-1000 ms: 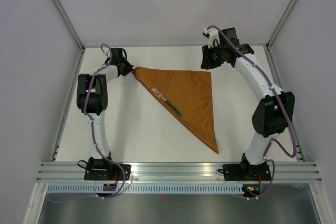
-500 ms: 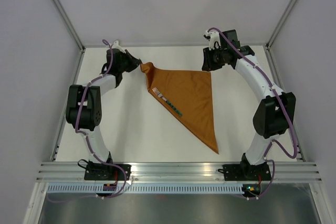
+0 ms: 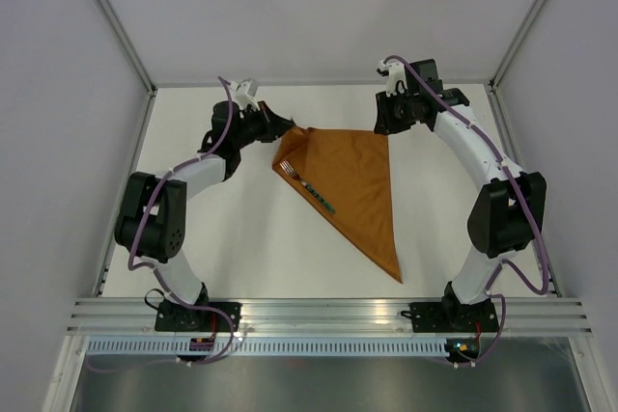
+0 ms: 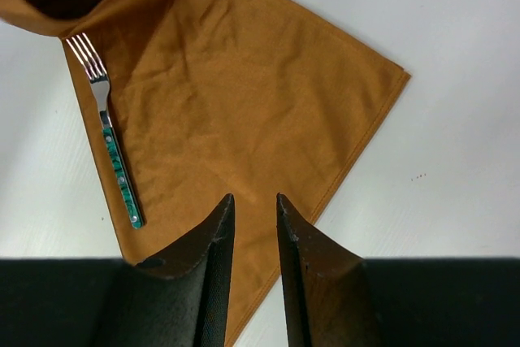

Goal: Fold the napkin, place the utensils inside, and roll it up
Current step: Fold the napkin

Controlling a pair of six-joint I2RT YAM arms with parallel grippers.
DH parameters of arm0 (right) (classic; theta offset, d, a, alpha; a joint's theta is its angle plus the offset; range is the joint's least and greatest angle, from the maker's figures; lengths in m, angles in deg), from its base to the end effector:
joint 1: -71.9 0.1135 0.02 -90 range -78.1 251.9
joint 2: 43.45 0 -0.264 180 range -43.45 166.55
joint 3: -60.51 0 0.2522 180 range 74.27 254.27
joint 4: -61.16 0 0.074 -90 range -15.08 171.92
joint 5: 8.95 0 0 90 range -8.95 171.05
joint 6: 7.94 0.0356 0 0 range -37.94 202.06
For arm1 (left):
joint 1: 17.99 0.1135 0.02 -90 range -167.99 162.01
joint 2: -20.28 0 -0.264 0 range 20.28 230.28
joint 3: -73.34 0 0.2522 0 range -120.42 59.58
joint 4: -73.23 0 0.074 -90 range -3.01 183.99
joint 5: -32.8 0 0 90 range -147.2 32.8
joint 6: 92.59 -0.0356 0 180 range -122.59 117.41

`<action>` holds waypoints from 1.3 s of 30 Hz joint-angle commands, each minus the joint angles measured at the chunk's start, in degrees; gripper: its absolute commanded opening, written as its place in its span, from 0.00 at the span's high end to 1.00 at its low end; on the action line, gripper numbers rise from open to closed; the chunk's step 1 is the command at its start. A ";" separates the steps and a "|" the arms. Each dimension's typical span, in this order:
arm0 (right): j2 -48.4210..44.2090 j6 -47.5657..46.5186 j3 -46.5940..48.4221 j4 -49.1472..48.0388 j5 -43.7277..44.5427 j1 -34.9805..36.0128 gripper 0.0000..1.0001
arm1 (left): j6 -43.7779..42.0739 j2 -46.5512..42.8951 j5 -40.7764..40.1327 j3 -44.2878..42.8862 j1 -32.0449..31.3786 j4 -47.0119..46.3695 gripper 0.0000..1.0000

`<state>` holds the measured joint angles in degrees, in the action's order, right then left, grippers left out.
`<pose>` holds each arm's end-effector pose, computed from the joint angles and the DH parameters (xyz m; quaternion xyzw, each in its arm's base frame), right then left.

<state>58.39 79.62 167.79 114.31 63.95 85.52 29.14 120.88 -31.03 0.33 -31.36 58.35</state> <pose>0.3843 0.1039 0.3159 -0.1819 0.9058 0.1728 0.3415 0.3811 -0.1067 0.2329 0.0182 0.7736 -0.3966 0.4940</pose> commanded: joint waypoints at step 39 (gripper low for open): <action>-4.46 -1.43 -8.61 -3.45 2.34 -0.80 0.68 | -14.76 5.92 8.81 7.04 -20.47 6.67 0.90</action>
<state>56.36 78.59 159.50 112.02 65.90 84.89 17.71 125.71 -22.55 7.11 -51.05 65.28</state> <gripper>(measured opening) 0.324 0.092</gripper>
